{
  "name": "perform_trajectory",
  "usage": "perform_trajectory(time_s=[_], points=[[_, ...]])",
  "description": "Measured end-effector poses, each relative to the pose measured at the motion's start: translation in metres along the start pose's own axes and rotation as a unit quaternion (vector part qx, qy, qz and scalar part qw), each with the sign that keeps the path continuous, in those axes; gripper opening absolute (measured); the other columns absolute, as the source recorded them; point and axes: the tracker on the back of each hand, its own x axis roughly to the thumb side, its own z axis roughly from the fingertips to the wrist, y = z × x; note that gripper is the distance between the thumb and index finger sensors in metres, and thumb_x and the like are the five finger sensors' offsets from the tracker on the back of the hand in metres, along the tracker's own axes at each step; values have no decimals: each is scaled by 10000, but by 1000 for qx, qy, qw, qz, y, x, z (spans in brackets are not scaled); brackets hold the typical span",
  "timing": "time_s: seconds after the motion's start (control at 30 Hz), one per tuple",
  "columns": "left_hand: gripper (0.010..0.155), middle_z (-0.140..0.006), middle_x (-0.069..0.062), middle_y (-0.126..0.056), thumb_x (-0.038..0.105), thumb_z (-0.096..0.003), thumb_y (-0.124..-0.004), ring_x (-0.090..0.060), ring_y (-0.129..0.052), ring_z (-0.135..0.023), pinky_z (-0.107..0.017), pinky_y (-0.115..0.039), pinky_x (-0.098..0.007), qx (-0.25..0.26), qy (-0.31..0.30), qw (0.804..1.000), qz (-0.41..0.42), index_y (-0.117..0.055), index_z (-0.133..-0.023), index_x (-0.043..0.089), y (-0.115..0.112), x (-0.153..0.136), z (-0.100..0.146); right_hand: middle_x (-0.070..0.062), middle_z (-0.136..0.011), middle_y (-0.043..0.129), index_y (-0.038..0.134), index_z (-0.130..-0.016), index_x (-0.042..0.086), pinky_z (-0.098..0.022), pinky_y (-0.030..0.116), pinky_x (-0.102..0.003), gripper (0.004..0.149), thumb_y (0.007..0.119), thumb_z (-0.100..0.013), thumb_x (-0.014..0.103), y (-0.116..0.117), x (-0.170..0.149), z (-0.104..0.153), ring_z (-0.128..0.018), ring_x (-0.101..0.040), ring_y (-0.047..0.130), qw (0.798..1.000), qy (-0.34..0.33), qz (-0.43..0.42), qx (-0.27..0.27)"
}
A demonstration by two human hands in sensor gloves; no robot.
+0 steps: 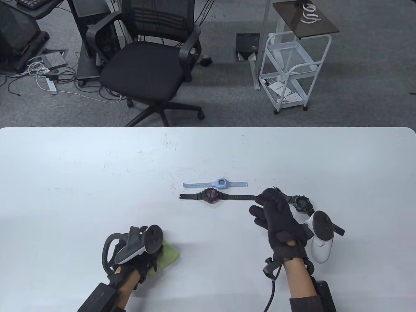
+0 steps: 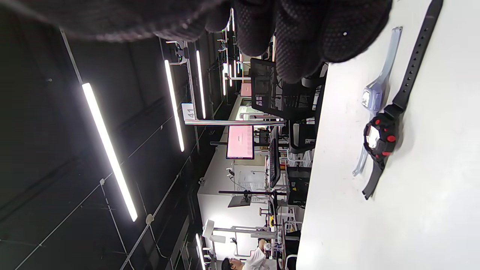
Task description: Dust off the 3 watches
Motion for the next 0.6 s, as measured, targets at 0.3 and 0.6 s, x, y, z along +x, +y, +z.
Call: perform_trajectory(time_s=[0.3,0.6], points=[[430,-767,-92,-969,363,-466,-939,-315,-1002,-590,-562,-790,-607,33,-24,999,13,-928,-846,161,-3,4,0,-139,-1177,467,289,-1184,189,-703,628,-605,598,591,-718,412,0,-3,0,-987,-402,724,1000,6,-2,3],[432,-789,-89,-960,338,-465,-884,-316,-999,-627,-566,-787,-616,146,-67,979,127,-919,-856,158,43,-5,28,-136,-1173,479,302,-1183,186,-701,626,-607,593,586,-718,419,-17,4,6,-983,-404,725,998,-17,-50,-22]])
